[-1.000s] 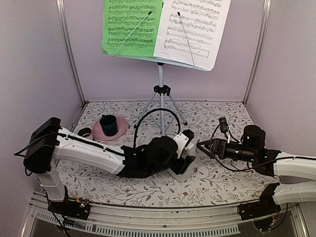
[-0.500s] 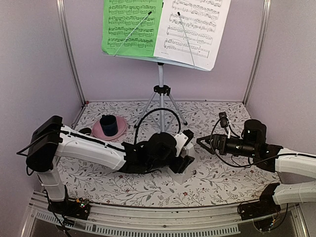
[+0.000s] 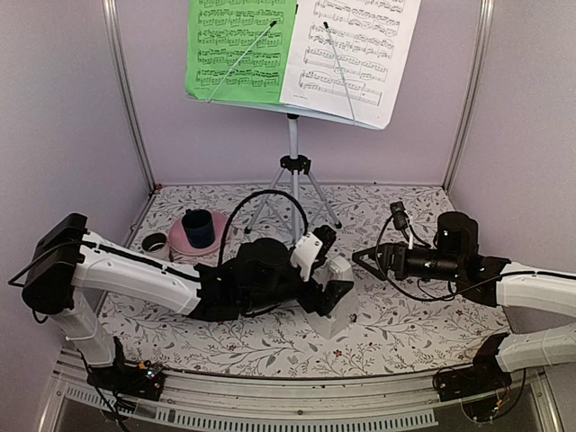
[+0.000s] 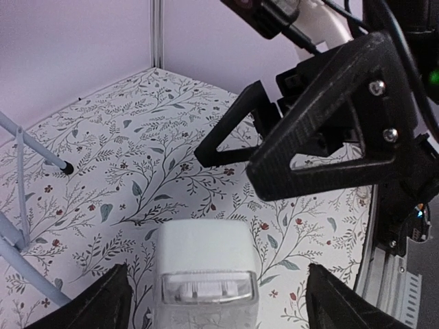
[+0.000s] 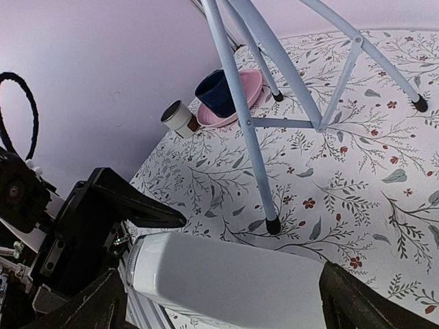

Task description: Set up the instrument practice props

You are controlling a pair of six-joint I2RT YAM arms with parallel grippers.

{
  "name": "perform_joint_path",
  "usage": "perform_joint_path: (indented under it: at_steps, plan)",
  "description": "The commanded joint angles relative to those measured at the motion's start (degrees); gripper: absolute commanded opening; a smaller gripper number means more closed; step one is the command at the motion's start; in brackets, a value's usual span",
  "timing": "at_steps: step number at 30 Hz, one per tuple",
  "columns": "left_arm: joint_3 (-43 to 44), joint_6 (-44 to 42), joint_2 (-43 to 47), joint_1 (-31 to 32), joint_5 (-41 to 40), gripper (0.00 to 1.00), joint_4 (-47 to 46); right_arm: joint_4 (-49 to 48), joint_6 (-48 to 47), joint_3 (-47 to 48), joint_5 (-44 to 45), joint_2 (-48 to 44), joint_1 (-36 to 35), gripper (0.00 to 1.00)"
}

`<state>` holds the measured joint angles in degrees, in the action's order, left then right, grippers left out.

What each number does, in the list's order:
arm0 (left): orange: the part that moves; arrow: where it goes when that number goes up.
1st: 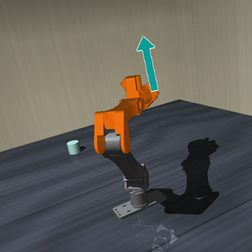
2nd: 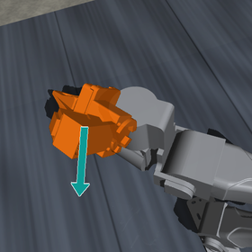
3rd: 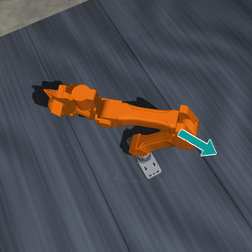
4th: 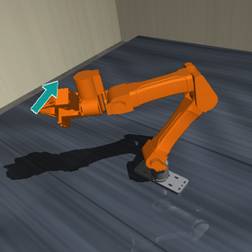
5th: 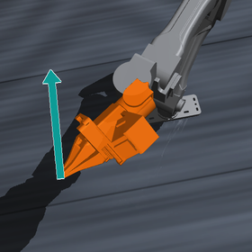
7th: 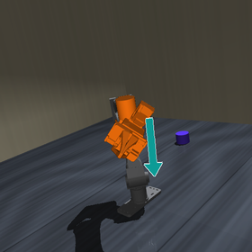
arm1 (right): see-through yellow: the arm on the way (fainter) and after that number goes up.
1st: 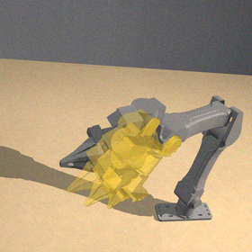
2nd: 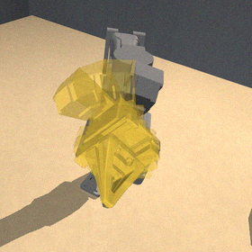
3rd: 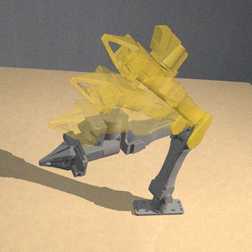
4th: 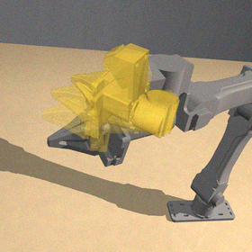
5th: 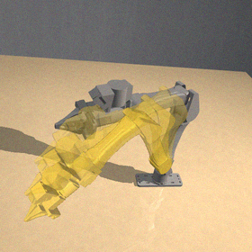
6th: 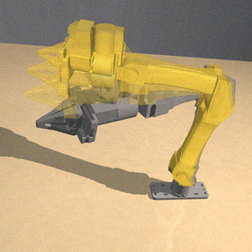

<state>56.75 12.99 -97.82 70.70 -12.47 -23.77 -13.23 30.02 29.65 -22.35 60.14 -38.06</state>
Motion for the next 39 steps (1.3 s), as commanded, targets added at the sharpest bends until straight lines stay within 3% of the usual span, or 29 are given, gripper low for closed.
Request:
perform_joint_path:
  at_steps: [1,13,22,31,39]
  plan:
    - [-4.17,-0.85,2.71,-0.26,1.29,0.85,-6.20,0.40,-0.87,2.03,-2.27,1.35,0.38,0.99]
    - [-4.76,-1.04,1.61,-0.39,0.37,0.63,-9.39,-0.06,0.06,5.26,-5.94,6.75,0.29,0.96]
    - [-4.95,-1.13,1.06,-0.56,-0.89,0.55,-10.13,-1.18,2.14,6.03,-6.77,9.61,0.36,0.95]
    - [-5.28,-1.82,0.01,-0.74,0.14,0.53,-11.58,-1.33,2.83,5.89,-8.46,10.20,0.34,0.95]
    - [-5.94,-2.53,-0.14,-0.82,0.71,0.39,-12.32,-1.14,2.59,3.37,-7.01,10.51,0.36,0.94]
